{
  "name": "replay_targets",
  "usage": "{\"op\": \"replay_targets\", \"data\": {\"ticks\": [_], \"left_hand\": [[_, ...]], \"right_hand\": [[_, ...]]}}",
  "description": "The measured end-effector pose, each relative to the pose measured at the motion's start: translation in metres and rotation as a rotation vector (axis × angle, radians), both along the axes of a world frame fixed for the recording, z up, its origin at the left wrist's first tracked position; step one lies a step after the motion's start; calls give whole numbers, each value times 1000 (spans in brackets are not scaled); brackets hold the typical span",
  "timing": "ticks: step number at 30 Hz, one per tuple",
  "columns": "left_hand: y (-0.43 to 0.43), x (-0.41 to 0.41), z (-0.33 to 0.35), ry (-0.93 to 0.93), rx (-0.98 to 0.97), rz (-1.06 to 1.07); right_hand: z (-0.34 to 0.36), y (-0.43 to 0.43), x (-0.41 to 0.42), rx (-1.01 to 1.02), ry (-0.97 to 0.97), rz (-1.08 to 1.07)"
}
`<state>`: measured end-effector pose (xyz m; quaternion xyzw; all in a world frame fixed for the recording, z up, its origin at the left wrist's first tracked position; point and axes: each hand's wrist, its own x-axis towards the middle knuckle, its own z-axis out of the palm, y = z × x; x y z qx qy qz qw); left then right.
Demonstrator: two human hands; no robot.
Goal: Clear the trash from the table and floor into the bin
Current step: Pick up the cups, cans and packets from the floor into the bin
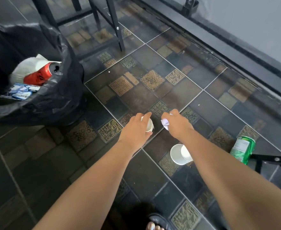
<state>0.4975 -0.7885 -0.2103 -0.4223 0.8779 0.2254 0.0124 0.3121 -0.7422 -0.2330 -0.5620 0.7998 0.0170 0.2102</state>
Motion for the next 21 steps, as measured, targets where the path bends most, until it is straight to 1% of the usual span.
{"op": "replay_targets", "data": {"ticks": [2,4,6,9,14,18,21], "left_hand": [[-5,3,9,45,-19,37],[-11,7,21,149,-37,126],[-16,11,37,266,-108,218],[-27,19,64,419,-233,304],[-48,47,112,673,-399,416],[-63,83,145,759,-462,563],[-74,114,165,772,-637,587]], "right_hand": [[7,-8,-3,-67,-51,-59],[18,-20,-2,-142,-151,-110],[31,-33,4,-258,-270,-189],[58,-51,16,-395,-309,-257],[116,-96,60,-668,-393,-226],[158,-128,112,-848,-459,-153],[180,-151,154,-931,-550,-90]]}}
